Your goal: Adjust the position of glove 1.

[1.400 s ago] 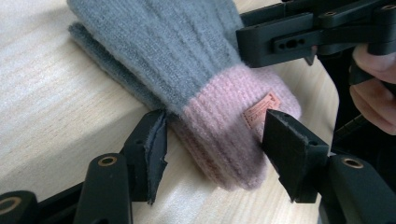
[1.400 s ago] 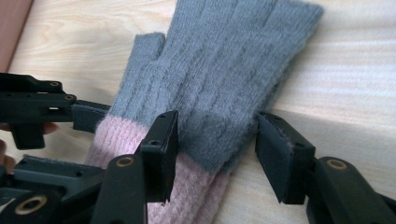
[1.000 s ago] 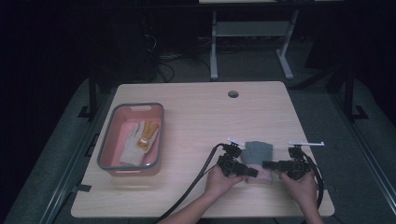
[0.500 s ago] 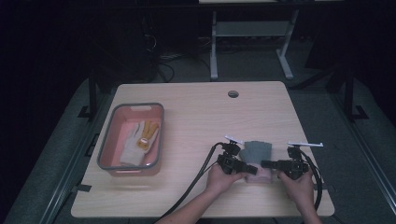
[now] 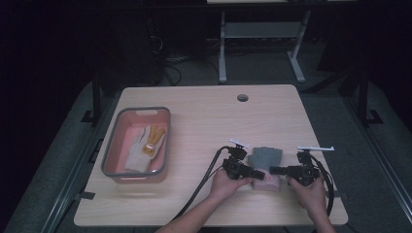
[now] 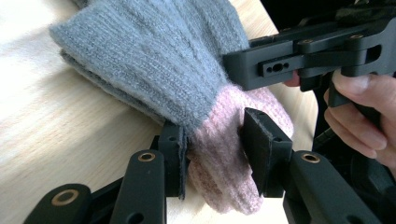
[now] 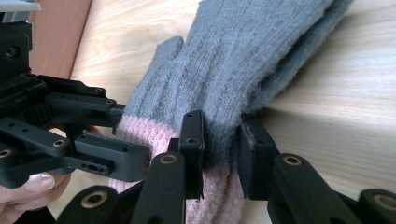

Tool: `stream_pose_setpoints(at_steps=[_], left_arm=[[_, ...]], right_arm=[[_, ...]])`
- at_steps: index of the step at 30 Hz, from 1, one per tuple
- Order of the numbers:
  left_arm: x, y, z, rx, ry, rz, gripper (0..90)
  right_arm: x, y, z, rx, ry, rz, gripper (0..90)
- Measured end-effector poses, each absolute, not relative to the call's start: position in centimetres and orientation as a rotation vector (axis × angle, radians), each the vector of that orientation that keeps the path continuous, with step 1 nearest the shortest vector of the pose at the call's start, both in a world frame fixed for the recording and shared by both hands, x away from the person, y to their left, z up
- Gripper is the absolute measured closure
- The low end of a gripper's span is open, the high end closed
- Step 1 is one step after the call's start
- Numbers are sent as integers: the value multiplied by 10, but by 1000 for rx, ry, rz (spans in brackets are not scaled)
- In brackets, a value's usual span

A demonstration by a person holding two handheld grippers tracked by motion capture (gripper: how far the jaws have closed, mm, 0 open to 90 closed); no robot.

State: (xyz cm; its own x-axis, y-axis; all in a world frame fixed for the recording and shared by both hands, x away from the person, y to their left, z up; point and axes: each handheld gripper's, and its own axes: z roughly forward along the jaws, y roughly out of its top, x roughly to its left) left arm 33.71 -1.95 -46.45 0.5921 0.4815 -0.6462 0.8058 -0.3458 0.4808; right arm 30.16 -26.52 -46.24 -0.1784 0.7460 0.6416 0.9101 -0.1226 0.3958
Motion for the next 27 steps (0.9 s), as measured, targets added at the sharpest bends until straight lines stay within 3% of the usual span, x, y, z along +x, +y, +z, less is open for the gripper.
stream_pose_setpoints(at_steps=[27], left_arm=[[340,30,-435,1963,1001,-458,635]], right_arm=[[315,-224,-431,-1765,-2000,-1229,736]])
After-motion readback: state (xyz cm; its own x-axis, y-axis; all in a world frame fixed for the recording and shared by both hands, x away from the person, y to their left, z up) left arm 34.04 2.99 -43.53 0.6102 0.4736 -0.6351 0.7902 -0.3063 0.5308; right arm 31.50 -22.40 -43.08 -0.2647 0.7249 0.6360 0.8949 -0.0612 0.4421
